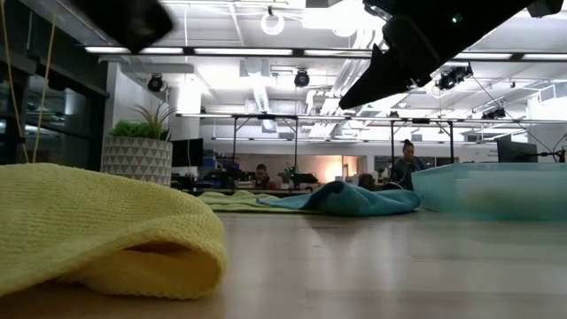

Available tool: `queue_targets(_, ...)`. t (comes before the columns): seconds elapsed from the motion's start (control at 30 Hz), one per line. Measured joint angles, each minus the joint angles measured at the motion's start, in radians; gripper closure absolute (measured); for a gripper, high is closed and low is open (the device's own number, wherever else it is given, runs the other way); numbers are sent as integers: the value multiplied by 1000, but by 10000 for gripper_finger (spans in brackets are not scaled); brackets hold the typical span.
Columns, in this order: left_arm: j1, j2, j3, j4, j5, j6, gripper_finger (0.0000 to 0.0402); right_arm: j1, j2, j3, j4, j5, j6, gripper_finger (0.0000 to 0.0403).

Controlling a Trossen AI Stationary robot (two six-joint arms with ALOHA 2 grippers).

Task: Fold microfiber towels
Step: Fold the yellow microfiber cloth

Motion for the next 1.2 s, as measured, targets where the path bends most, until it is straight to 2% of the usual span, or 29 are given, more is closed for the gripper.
queue_targets(0.2, -317, 100, -21, 59, -192, -170, 258, -4, 0, 0, 7, 0, 1, 403)
queue_targets(0.27, -368, 159, 19, 127, -192, -187, 260, -5, 0, 0, 8, 0, 13, 403)
queue_targets(0.33, -407, 231, 74, 109, -192, -168, 263, -9, 0, 0, 9, 0, 16, 403)
queue_targets(0.53, -430, 455, 253, 24, -188, -16, 269, -12, 0, 0, 14, 0, 25, 403)
queue_targets(0.67, -423, 548, 321, -17, -175, 31, 270, -11, 0, 0, 7, 0, 27, 403)
queue_targets(0.87, -415, 585, 338, -34, -120, 8, 270, -11, 0, 1, -7, 0, 27, 403)
queue_targets(1.2, -413, 594, 338, -70, -132, 22, 271, -11, 0, 1, -4, 0, 27, 403)
